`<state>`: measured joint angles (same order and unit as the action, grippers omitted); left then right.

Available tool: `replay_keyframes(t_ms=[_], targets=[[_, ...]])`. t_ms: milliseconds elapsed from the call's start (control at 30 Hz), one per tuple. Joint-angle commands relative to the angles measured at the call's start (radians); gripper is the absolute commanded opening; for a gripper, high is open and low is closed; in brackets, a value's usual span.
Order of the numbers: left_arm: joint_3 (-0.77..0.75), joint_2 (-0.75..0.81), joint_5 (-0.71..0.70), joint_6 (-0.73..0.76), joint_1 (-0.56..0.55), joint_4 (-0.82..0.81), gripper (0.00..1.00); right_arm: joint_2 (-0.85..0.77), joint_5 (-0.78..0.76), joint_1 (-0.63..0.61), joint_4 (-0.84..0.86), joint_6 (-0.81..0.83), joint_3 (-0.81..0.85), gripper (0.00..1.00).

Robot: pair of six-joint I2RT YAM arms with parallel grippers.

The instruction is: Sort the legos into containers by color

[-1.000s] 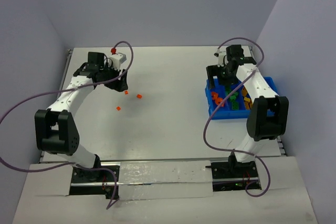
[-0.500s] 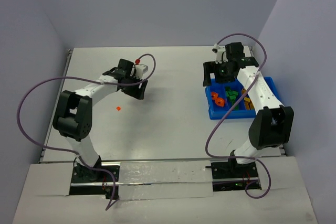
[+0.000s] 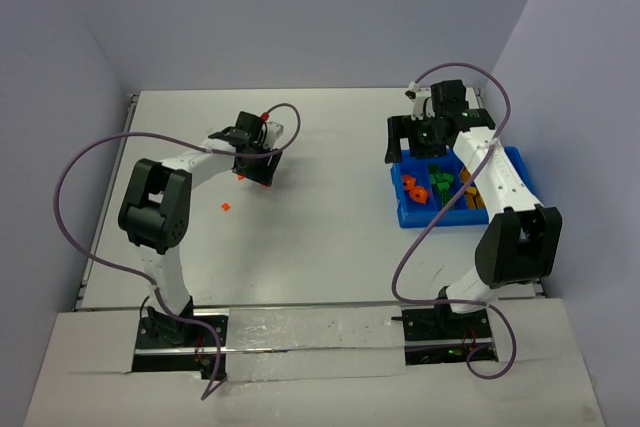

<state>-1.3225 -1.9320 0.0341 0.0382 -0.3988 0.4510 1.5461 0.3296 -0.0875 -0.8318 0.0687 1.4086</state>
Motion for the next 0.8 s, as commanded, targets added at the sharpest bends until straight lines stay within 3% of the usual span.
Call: replay_keyframes(t_ms=[0,433,633,767], targets=[[-0.048,-0.017,0.010,0.005,-0.008,-0.031,0.66,-0.033,0.023,-0.004,0.006,-0.012,0.036,1.00],[-0.045,-0.064,0.017,-0.007,-0.058,-0.021,0.51,-0.016,0.036,-0.008,0.010,-0.019,0.039,1.00],[-0.051,-0.038,0.017,-0.009,-0.059,-0.003,0.32,-0.015,0.082,-0.034,0.046,-0.055,0.018,1.00],[-0.053,0.043,0.062,-0.001,-0.070,0.008,0.13,-0.026,0.178,-0.055,0.138,-0.149,-0.070,1.00]])
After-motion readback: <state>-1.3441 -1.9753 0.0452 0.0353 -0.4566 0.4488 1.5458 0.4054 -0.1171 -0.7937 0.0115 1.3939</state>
